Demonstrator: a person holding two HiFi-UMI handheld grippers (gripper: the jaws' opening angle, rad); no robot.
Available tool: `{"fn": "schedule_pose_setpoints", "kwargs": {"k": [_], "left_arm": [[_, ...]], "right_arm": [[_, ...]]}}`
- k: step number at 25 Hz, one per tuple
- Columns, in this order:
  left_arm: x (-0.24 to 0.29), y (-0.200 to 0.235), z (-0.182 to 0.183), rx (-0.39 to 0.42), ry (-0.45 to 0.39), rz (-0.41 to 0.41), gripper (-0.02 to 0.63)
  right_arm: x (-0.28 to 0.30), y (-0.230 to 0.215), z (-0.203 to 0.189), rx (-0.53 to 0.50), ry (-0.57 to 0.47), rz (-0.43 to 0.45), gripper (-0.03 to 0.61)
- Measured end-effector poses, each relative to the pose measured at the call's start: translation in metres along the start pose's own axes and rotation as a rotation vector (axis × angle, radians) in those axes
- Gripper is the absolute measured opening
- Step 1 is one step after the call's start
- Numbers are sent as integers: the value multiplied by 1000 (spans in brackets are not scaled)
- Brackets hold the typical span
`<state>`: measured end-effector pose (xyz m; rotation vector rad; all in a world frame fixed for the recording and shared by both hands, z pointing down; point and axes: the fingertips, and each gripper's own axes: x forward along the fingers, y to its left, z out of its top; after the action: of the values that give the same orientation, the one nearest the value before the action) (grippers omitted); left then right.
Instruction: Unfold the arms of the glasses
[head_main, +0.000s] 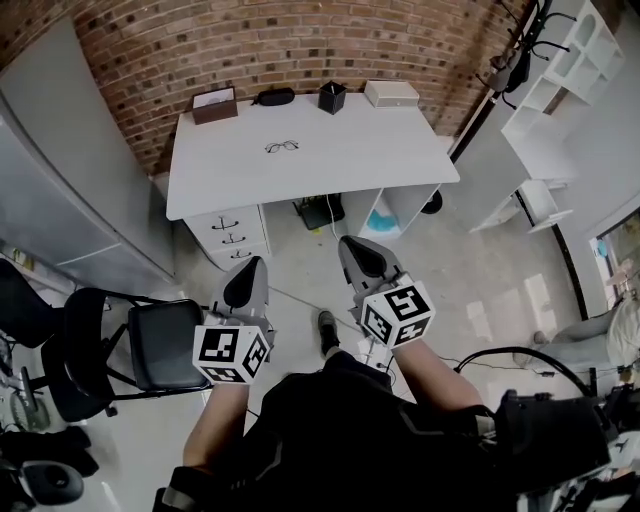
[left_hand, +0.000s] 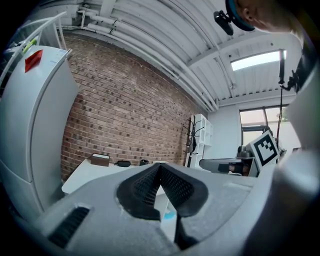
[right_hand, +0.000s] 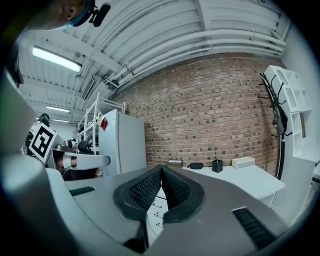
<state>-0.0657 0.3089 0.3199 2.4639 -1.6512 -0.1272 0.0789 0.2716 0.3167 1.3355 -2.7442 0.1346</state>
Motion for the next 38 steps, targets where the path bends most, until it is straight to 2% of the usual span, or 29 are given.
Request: {"fn": "schedule_pose_setpoints", "kwargs": {"k": [7, 18, 29, 38], "left_arm": [[52, 14, 4, 10, 13, 34, 6], [150, 43, 10, 6, 24, 83, 6], [234, 47, 7, 13, 73, 148, 6], [273, 69, 1, 1, 110, 156, 6]], "right_arm": [[40, -40, 11, -29, -5, 39, 6], [112, -114, 13, 7, 17, 96, 7], [157, -187, 21, 2, 16, 175, 7], [196, -210, 14, 33, 31, 189, 8]]}}
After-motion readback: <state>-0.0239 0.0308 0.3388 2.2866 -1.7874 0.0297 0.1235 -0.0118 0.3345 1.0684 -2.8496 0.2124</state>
